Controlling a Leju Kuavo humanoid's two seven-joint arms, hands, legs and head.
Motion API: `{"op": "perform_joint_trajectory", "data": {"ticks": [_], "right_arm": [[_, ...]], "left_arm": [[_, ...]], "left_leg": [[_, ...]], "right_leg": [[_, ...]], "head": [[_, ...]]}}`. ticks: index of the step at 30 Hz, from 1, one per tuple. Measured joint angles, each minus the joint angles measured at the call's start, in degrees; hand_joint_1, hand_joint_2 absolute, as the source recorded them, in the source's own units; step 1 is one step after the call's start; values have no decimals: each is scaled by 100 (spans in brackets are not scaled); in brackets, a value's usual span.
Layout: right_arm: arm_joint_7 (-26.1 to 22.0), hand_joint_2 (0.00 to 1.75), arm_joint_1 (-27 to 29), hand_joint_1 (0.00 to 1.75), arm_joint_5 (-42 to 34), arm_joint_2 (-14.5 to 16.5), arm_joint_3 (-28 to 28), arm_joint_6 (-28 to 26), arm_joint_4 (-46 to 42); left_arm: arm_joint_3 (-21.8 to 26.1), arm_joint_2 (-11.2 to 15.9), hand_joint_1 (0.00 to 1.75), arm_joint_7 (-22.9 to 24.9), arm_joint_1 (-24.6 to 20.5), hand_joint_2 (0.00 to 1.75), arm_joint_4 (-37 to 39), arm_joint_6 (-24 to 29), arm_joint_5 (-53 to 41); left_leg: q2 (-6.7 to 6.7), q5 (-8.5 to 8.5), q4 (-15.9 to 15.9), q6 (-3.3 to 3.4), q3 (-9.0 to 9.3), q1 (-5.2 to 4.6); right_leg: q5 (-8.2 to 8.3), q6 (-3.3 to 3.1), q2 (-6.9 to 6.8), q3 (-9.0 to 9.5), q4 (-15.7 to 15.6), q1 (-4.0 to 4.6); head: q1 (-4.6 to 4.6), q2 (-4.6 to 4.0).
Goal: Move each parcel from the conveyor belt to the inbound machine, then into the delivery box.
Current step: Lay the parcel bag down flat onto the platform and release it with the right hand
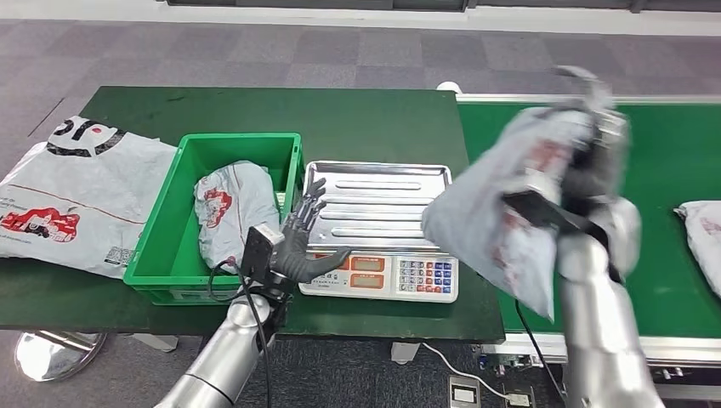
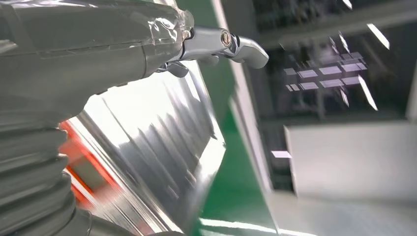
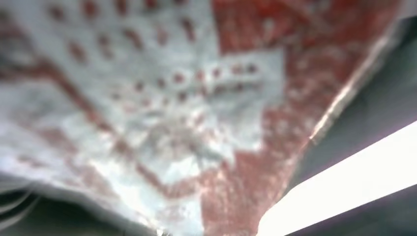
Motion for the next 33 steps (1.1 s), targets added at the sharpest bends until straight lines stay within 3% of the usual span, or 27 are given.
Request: {"op": "perform_joint_trajectory", "data": {"ticks": [2,4,10,17,30,33], "right_arm": [[-151,175,-492,175,440,253,687,-107,1525],[-255,175,-686,175,414,436,1112,-371,2500],[-364,175,-1269,175,283,597,1534,-508,4035],[-366,175,-1506,175,151,643,1661,-419,4599],[-357,175,-1567,175,137,666,1674,-415,4819],[-60,175,-1632,175,144,666,1674,-172,4914]], "left_arm": [[-189,-129,0,-1,-101,175,64,31,36],[-311,-212,0,-1,-144,175,108,37,57],[-370,-194,0,0,-152,175,210,25,111],[-399,-174,0,0,-154,175,232,33,111],[-401,-155,0,0,-154,175,233,36,111],[-400,-152,0,0,-154,175,237,77,114]], "left_leg": [[11,22,3,5,31,4],[-54,54,0,0,7,5],[-93,61,-5,-18,-9,13],[-83,54,-5,-17,-8,12],[-82,55,-5,-18,-6,13],[-81,55,-5,-18,-6,12]], "right_leg": [[15,1,11,-6,-3,3],[18,2,-47,-13,1,5],[12,-9,-85,-21,4,11],[12,-10,-75,-23,2,11],[13,-11,-74,-23,3,11],[13,-11,-72,-24,2,10]], "head": [[1,0],[1,0],[2,0],[1,0],[1,0],[1,0]]}}
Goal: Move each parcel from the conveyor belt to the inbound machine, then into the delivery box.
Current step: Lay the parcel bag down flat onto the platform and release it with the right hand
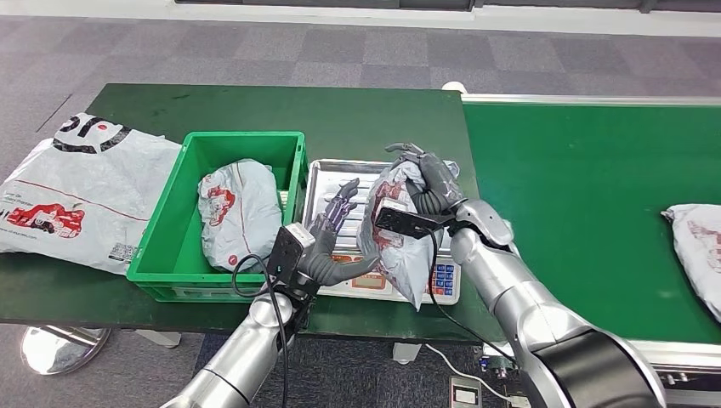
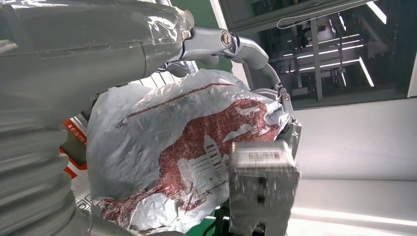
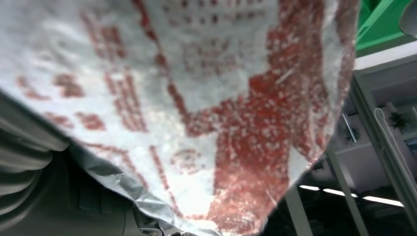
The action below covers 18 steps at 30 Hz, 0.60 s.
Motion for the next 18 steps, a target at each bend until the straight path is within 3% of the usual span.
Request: {"op": "perform_joint_trajectory", "data": {"ticks": [4,6,18], "right_arm": [[2036,175,-306,175,-43,-15,0,896,326],[2494,175,-386,175,-61,-38,0,1022,438],[2455,175,-518,175,-73,-61,0,1081,695]], "left_arm": [[-1,15,0,0,0,175,14,98,34],[-1,31,0,0,1,175,19,113,57],[-1,64,0,0,-2,175,44,115,70]], "left_leg": [[4,1,0,1,2,0],[3,1,0,2,2,0],[13,1,0,1,4,0]], "right_leg": [[1,0,1,0,-1,0],[3,-1,-1,1,-1,0],[7,-2,12,-2,-1,0]], "head": [[0,0],[0,0],[0,0]]}}
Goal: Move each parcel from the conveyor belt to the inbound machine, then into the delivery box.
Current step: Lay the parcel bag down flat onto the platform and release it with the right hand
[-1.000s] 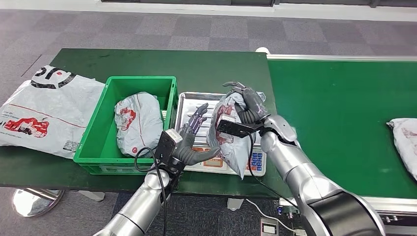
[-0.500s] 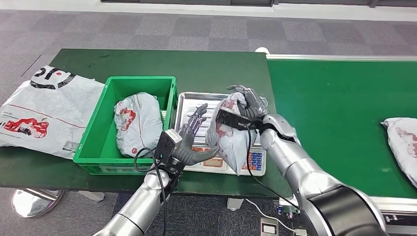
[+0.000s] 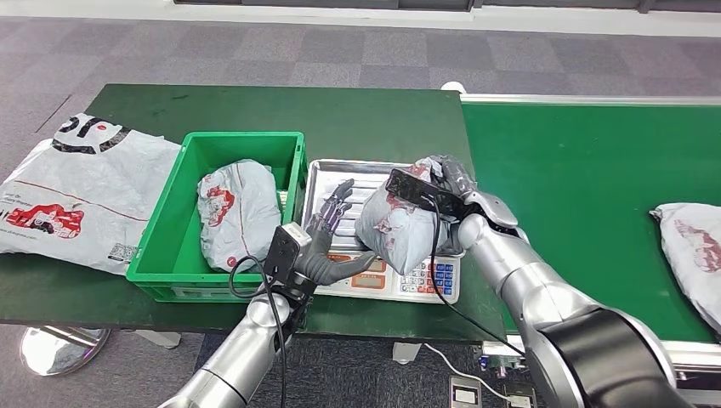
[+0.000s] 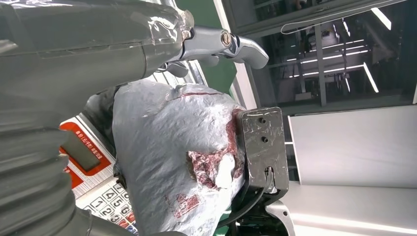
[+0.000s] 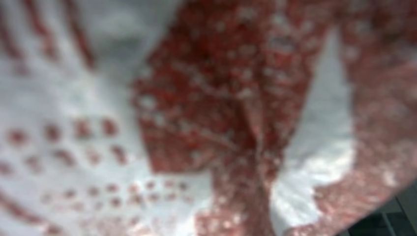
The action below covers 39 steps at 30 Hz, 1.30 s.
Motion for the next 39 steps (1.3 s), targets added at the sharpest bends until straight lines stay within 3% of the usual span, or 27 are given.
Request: {"op": "perform_joint_trajectory", "data": {"ticks": [9,13,18,22,29,36,39], "right_arm": [[759,175,-118,175,158,0,0,611,169],[922,175,-170,1,203,0,0,840,220],[394,175,-139,0,80,0,0,637,225],[-494,175,-14,0,-356,3,-24,7,221],[-1630,175,207,0,-1085,13,-329,-1062,164],[-2576,175,302,0,-1464,-5,-800,-2249,62],[-2886,175,310,0,-1426,-53,-1014,-2519,-92]], "left_arm": [[0,1,0,0,0,175,15,56,0],[0,3,0,0,-2,175,22,87,0],[0,17,0,-1,-2,175,29,113,0],[0,17,0,0,-2,175,28,118,0],[0,10,0,0,-2,175,27,117,-5],[0,-9,0,0,-6,175,29,90,-9],[0,-9,0,0,-6,175,29,83,-9]], "left_leg": [[0,0,0,0,1,0],[1,0,0,0,5,0],[1,0,0,0,7,0],[3,0,0,0,6,0],[2,-1,0,-1,3,0],[3,-2,0,0,1,-1],[2,-2,0,0,1,-1]], "right_leg": [[0,0,-1,3,0,0],[0,0,-1,6,0,0],[1,0,2,7,0,0],[1,0,4,4,0,0],[0,0,3,2,0,0],[0,0,4,-1,0,-1],[0,0,4,-1,0,-1]], "head": [[0,0],[0,0],[0,0],[0,0],[0,0],[0,0],[0,0]]}}
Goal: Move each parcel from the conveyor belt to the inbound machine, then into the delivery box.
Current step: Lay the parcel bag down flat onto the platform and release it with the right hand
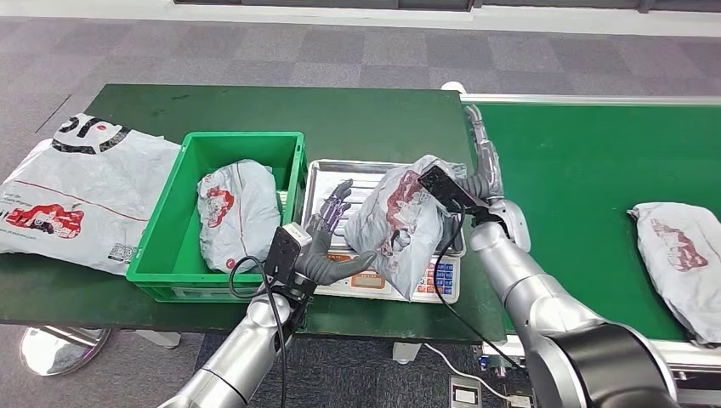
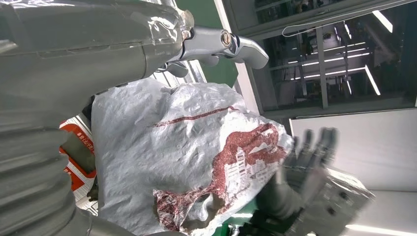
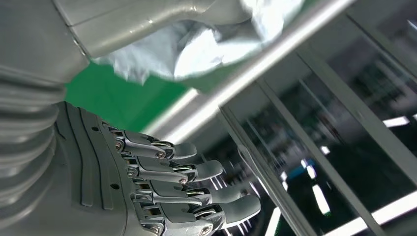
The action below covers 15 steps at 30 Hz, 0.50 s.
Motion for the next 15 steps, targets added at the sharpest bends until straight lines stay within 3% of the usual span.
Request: {"op": "perform_joint_trajectory", "data": {"ticks": [6,15], "right_arm": [[-512,175,34,0,-171,-118,-795,-39,-531],[-582,175,442,0,-1131,-479,-1356,-44,-1922]], "left_arm": [[0,14,0,0,3,175,0,9,4],[0,95,0,0,-4,175,-1,88,10]], "left_leg": [[-2,0,0,0,0,0],[-6,-3,0,3,-2,-4]], "right_leg": [[0,0,-2,1,0,0],[-1,2,-5,1,-1,-4]], "head": [[0,0],[0,0]]}}
